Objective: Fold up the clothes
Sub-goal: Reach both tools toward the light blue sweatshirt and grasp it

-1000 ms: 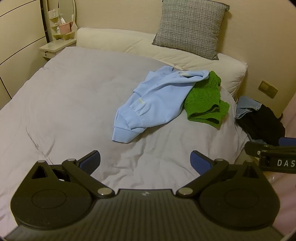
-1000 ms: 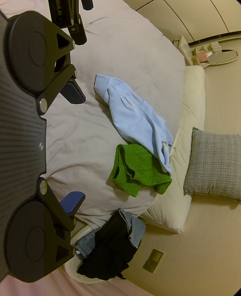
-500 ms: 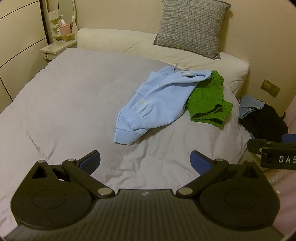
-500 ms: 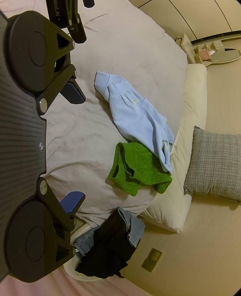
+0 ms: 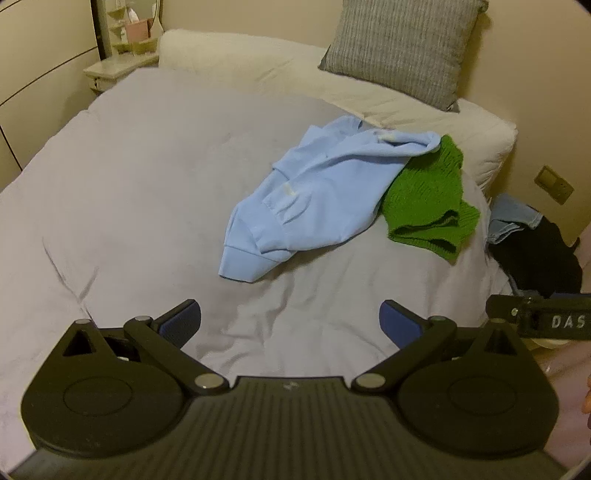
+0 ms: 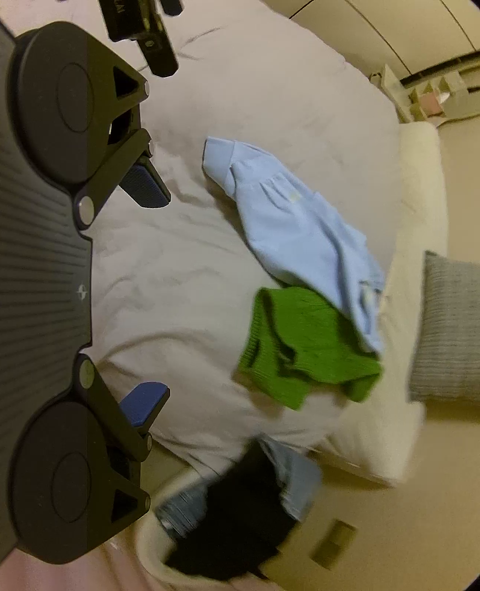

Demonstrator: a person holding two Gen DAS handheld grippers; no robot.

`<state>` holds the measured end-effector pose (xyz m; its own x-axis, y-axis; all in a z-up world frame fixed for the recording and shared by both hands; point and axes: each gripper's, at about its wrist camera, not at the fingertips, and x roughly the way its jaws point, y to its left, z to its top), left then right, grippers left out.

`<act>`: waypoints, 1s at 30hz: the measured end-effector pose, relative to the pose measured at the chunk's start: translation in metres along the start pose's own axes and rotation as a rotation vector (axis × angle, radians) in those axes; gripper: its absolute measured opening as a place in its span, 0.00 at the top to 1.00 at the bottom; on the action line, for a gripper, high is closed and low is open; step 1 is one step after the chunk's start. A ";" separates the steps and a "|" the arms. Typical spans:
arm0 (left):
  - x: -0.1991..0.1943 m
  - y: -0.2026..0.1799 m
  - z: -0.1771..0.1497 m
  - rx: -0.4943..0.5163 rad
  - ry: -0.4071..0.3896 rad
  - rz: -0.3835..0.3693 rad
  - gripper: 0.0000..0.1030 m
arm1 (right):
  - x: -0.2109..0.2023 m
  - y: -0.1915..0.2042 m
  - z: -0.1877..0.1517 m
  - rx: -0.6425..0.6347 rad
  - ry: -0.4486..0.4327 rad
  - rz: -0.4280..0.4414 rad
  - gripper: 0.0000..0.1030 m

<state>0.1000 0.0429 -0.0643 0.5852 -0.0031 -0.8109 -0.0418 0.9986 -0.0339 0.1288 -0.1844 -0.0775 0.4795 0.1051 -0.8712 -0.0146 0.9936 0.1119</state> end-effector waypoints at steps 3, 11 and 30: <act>0.020 -0.010 0.006 0.040 -0.003 0.020 0.01 | 0.021 -0.013 0.012 0.026 0.021 0.050 0.00; 0.090 -0.038 0.032 0.050 0.038 0.040 0.01 | 0.073 -0.034 0.055 -0.004 -0.004 0.096 0.00; 0.259 -0.069 0.085 0.068 0.154 0.024 0.03 | 0.201 -0.111 0.200 0.168 -0.059 0.255 0.20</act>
<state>0.3237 -0.0224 -0.2226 0.4533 0.0178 -0.8912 0.0042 0.9997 0.0221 0.4020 -0.2819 -0.1701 0.5291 0.3427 -0.7763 0.0019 0.9143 0.4050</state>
